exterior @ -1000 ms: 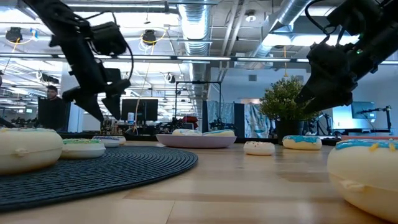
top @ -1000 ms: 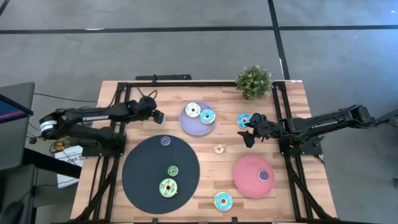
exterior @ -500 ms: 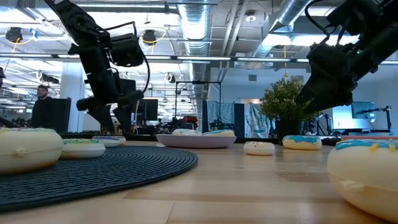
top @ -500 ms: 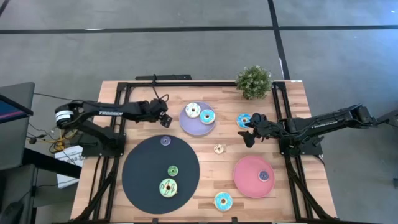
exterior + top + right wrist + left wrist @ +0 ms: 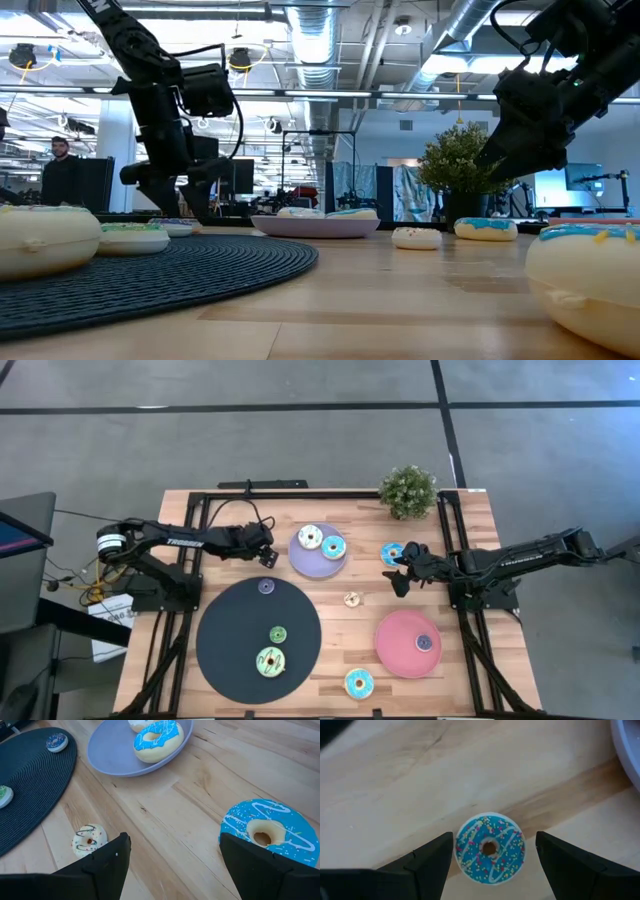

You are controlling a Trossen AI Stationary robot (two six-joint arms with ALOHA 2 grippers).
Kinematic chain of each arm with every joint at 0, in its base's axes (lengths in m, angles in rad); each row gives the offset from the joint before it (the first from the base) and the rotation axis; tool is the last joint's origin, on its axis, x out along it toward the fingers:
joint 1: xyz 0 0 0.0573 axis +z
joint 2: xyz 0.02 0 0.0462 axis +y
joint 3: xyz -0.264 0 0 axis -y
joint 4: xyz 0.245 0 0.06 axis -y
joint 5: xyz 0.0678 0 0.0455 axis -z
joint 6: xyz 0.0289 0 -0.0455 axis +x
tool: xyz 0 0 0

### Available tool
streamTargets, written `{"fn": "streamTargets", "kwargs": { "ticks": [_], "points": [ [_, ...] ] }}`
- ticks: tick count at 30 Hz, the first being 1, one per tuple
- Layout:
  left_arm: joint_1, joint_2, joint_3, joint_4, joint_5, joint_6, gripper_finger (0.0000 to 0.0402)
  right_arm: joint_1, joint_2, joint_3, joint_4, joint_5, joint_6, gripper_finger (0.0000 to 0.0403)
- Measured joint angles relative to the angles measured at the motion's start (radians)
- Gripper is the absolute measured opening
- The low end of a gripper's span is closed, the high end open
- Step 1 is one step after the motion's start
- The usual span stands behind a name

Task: Pick & Place donuts
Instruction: Put the small light blue donut on the pink plate

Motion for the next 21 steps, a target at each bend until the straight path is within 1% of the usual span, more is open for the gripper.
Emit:
{"fn": "streamTargets", "kwargs": {
  "ticks": [3, 10, 16, 21],
  "points": [
    [-0.015, 0.0, 0.0, -0.008, 0.005, -0.013, 0.0279, 0.0, 0.0, 0.0, 0.0, 0.0, 0.0, 0.0296],
    [-0.048, 0.0, -0.016, -0.031, -0.024, -0.031, 0.0279, 0.0, 0.0, 0.0, 0.0, -0.002, 0.0, 0.0296],
    [-0.048, 0.0, -0.025, -0.012, -0.059, -0.038, 0.0279, 0.0, 0.0, 0.0, 0.001, -0.002, 0.0, 0.0296],
    [-0.048, 0.0, -0.025, 0.008, -0.063, -0.017, 0.0279, 0.0, 0.0, 0.0, 0.002, -0.002, 0.0, 0.0296]
  ]
}}
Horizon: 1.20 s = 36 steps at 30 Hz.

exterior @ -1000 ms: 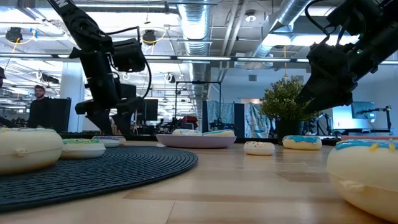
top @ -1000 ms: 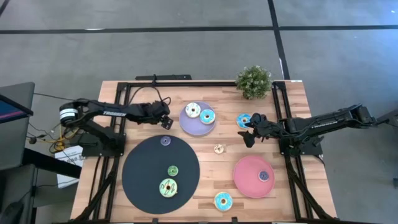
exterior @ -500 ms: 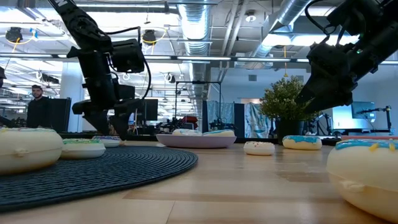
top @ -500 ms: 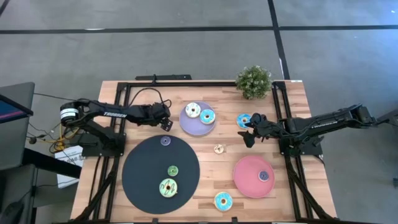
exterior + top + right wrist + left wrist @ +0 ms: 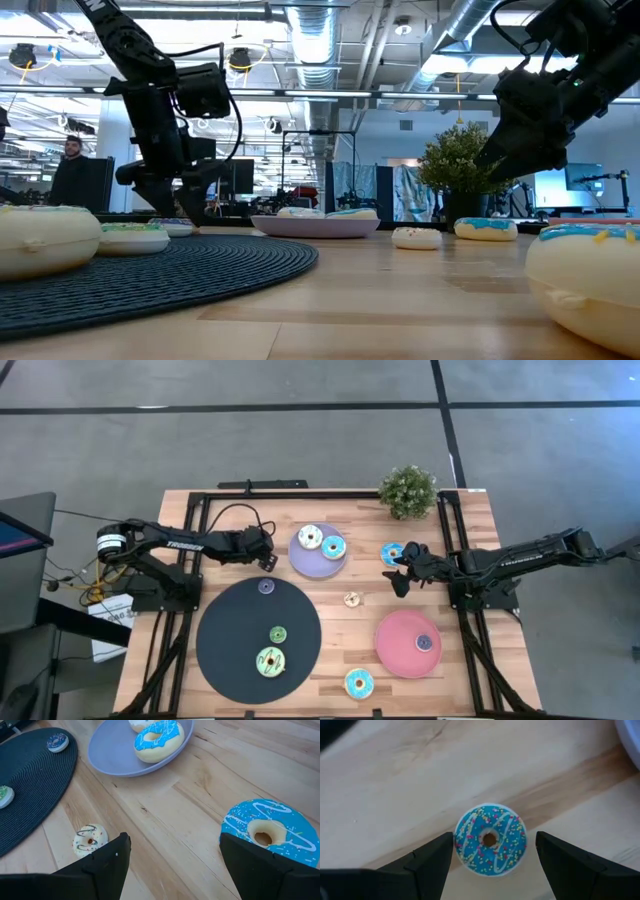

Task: Pick & Place donuts
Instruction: Put the small light blue donut on the pink plate

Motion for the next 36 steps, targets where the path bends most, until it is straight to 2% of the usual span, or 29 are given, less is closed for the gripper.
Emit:
{"fn": "streamTargets", "kwargs": {
  "ticks": [36],
  "points": [
    [0.0, 0.0, 0.0, -0.011, 0.035, 0.017, 0.0279, 0.0, 0.0, 0.0, 0.003, -0.002, 0.008, 0.0296]
  ]
}}
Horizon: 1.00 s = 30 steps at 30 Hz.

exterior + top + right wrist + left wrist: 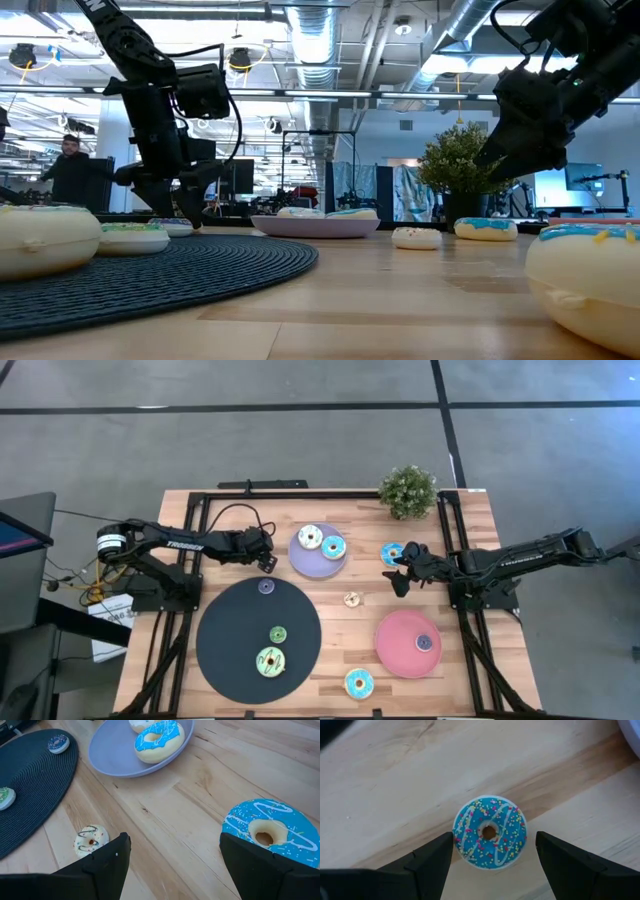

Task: Pick & Place donuts
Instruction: Put the small light blue donut on the pink plate

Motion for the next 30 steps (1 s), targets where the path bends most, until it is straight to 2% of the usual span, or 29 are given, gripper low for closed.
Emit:
{"fn": "streamTargets", "kwargs": {
  "ticks": [7, 17, 30],
  "points": [
    [0.0, 0.0, 0.0, 0.0, 0.0, 0.0, 0.0274, 0.0, 0.0, 0.0, 0.0, 0.0, 0.0, 0.0296],
    [0.0, 0.0, 0.0, 0.003, 0.009, 0.011, 0.0216, 0.0, 0.0, 0.0, 0.0, 0.0, 0.0, 0.0296],
    [0.0, 0.0, 0.0, 0.006, 0.011, 0.003, 0.0212, 0.0, 0.0, 0.0, 0.0, -0.024, 0.001, 0.0296]
  ]
}}
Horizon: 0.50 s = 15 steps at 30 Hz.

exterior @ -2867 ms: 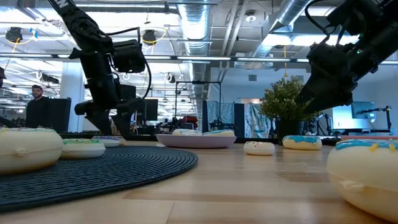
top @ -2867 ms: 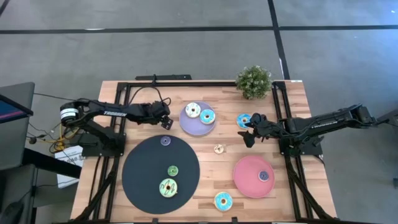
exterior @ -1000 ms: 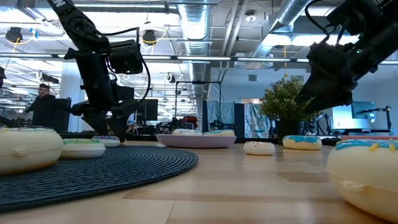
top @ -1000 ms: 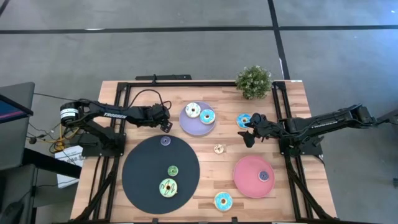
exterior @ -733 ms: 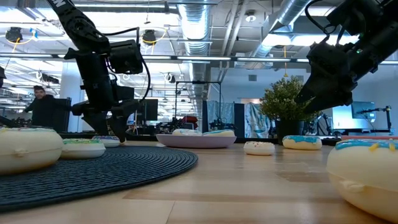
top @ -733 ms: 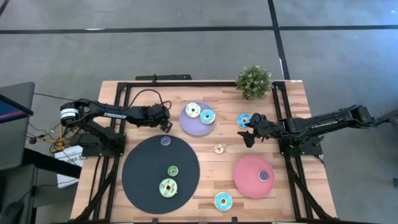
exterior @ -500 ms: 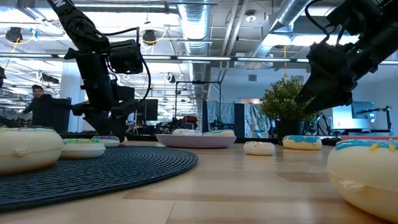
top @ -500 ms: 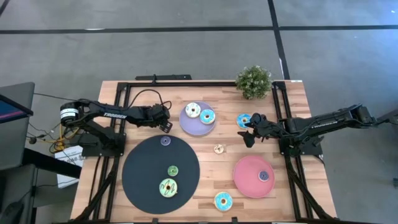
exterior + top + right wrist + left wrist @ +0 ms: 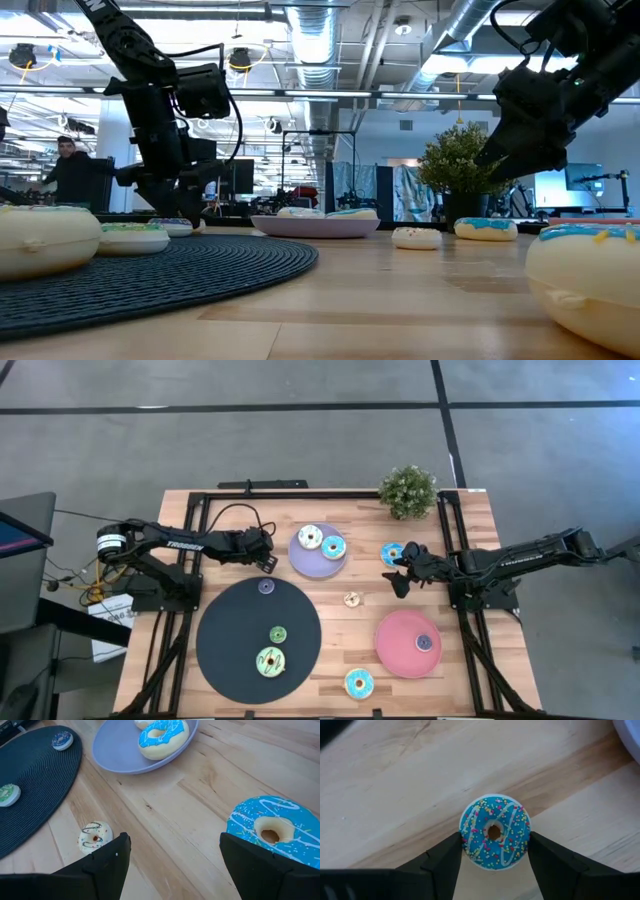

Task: Pick & Place donuts
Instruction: Put the small light blue donut on the pink plate

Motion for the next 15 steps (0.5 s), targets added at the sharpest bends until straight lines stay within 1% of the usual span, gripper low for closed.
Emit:
{"fn": "streamTargets", "kwargs": {
  "ticks": [6, 11, 15],
  "points": [
    [0.0, 0.0, 0.0, 0.001, -0.003, -0.001, 0.0212, 0.0, 0.0, 0.0, 0.0, 0.0, 0.0, 0.0296],
    [0.0, 0.0, 0.0, 0.016, -0.031, -0.003, 0.0212, 0.0, 0.0, 0.0, 0.0, 0.001, 0.0, 0.0296],
    [0.0, -0.001, 0.001, 0.036, -0.034, 0.003, 0.0212, 0.0, 0.0, 0.0, 0.0, 0.001, 0.0, 0.0296]
  ]
}}
